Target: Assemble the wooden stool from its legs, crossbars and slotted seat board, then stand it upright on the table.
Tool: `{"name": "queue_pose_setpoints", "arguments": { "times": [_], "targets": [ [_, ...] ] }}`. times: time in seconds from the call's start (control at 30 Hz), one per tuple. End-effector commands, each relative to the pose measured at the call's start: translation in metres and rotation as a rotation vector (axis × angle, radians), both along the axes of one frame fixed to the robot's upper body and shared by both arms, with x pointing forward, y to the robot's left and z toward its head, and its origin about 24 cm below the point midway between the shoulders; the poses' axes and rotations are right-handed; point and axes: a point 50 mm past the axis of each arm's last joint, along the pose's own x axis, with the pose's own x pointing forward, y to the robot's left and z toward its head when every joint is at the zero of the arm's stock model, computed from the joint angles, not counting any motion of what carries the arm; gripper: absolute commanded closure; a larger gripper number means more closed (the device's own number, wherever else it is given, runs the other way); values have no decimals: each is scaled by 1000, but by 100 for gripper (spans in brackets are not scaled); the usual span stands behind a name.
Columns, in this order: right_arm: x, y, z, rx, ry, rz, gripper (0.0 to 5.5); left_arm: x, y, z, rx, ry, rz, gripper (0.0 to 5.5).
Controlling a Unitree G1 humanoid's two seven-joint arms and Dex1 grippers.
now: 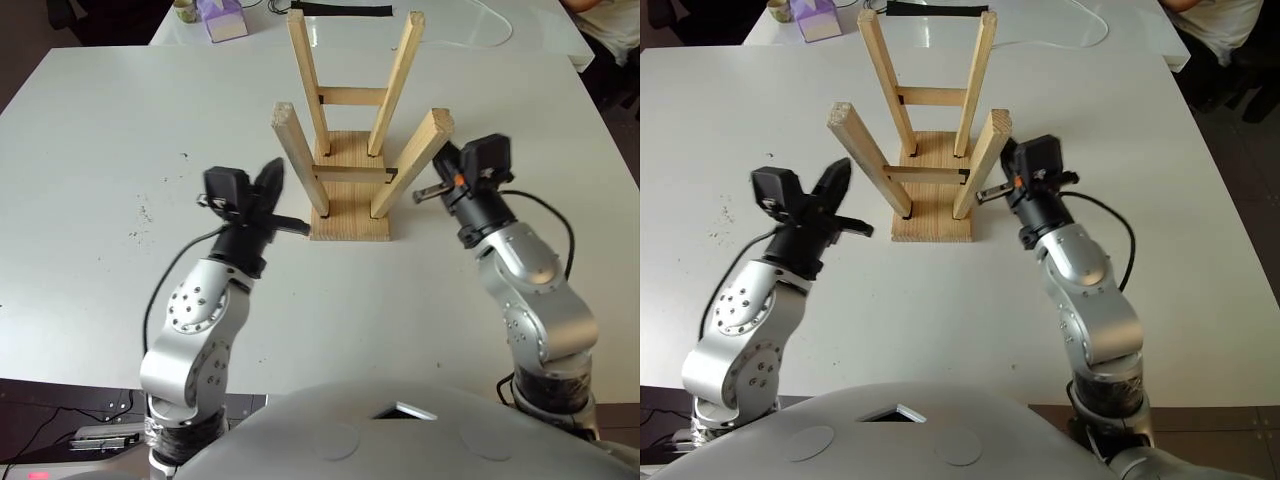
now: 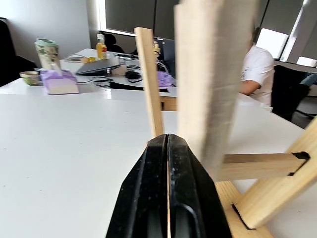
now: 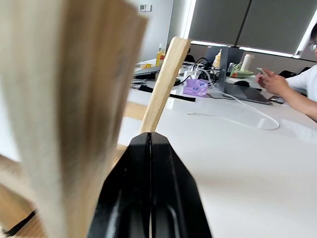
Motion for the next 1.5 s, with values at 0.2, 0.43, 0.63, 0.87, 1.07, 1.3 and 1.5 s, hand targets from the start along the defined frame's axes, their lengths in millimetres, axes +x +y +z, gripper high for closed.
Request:
{"name": "queue_pose_setpoints", "arguments": {
  "times": [0.2,0.43,0.63,0.87,1.07,1.3,1.5],
  "targets": [
    [45,-33,52,126,-173,-22,550,41,47,66,-137,-284,45,546],
    [34,19,139,296,-269,597,550,49,-6,138,-252,-371,-353,546],
    [32,32,129,266,-193,653,550,51,-31,111,-263,-156,-482,546],
    [19,32,21,156,198,642,550,23,-42,19,-333,172,-535,546],
    [18,34,33,231,102,641,550,17,-36,16,-365,98,-527,546],
    [31,11,115,481,-184,640,550,37,-6,95,-447,-278,-444,546],
    [39,-9,160,524,-301,586,550,36,17,152,-444,-443,-449,546]
  ]
}}
